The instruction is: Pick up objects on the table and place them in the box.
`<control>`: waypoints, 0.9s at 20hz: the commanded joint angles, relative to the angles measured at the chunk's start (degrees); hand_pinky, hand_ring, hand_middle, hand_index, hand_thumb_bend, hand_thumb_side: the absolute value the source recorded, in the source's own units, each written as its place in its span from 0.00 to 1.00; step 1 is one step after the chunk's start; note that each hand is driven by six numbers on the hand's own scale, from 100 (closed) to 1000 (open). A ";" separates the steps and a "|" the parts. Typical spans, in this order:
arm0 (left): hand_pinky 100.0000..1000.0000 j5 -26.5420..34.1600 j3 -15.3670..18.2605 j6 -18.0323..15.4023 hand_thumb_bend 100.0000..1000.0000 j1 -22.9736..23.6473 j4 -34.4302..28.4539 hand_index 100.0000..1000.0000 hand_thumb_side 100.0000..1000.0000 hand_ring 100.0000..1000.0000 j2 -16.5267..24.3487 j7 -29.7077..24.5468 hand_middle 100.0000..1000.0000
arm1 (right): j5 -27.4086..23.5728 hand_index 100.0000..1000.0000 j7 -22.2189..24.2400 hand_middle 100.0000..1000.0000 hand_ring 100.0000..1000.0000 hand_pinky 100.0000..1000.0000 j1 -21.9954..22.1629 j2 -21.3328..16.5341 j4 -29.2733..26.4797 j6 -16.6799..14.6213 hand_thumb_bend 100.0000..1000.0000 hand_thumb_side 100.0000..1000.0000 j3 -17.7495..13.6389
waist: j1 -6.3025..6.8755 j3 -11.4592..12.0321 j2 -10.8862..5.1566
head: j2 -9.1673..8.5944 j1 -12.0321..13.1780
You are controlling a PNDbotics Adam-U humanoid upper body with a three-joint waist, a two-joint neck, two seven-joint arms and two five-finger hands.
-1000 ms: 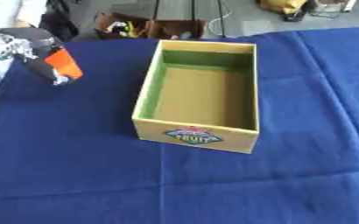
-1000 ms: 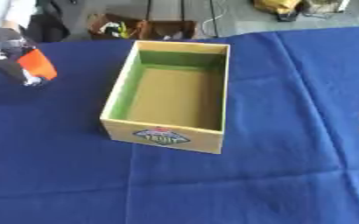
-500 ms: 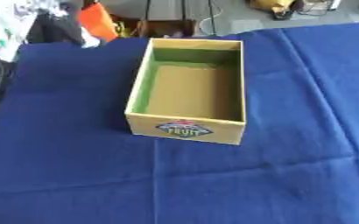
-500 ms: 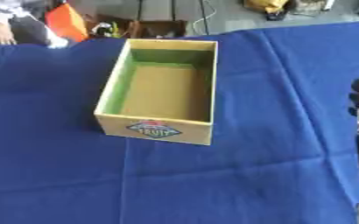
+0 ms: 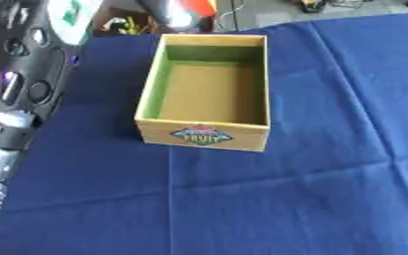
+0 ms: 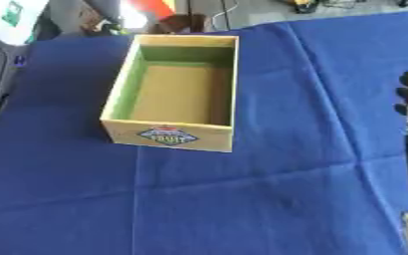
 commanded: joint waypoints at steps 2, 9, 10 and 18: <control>0.00 -0.96 -0.36 0.48 0.00 -1.64 1.51 0.51 0.19 0.19 -2.16 0.23 0.27 | -0.62 0.84 0.09 0.77 0.80 0.74 -0.75 -0.90 -0.84 -0.08 0.00 1.00 -0.01 | -0.11 -0.53 -1.08 | -1.04 0.38; 0.00 -5.60 -1.18 0.74 0.00 -0.52 9.73 0.52 0.19 0.21 -5.06 0.52 0.28 | -0.91 0.84 -0.05 0.77 0.80 0.74 -1.50 -0.99 -0.84 -0.83 0.00 1.00 0.12 | 0.31 -2.08 -0.23 | -2.14 0.88; 0.00 -6.41 -1.42 0.57 0.00 -0.61 11.07 0.52 0.19 0.21 -5.31 0.54 0.28 | -0.92 0.84 -0.09 0.77 0.80 0.74 -1.53 -0.93 -0.84 -0.88 0.00 1.00 0.13 | 0.39 -2.25 -0.06 | -2.37 0.96; 0.00 -12.48 -1.32 -3.21 0.00 -1.18 18.14 0.52 0.19 0.22 -7.05 2.00 0.30 | -0.48 0.84 -0.20 0.77 0.79 0.74 -1.63 -0.43 -0.84 -0.51 0.00 1.00 0.22 | 0.79 -2.67 0.73 | -2.69 0.89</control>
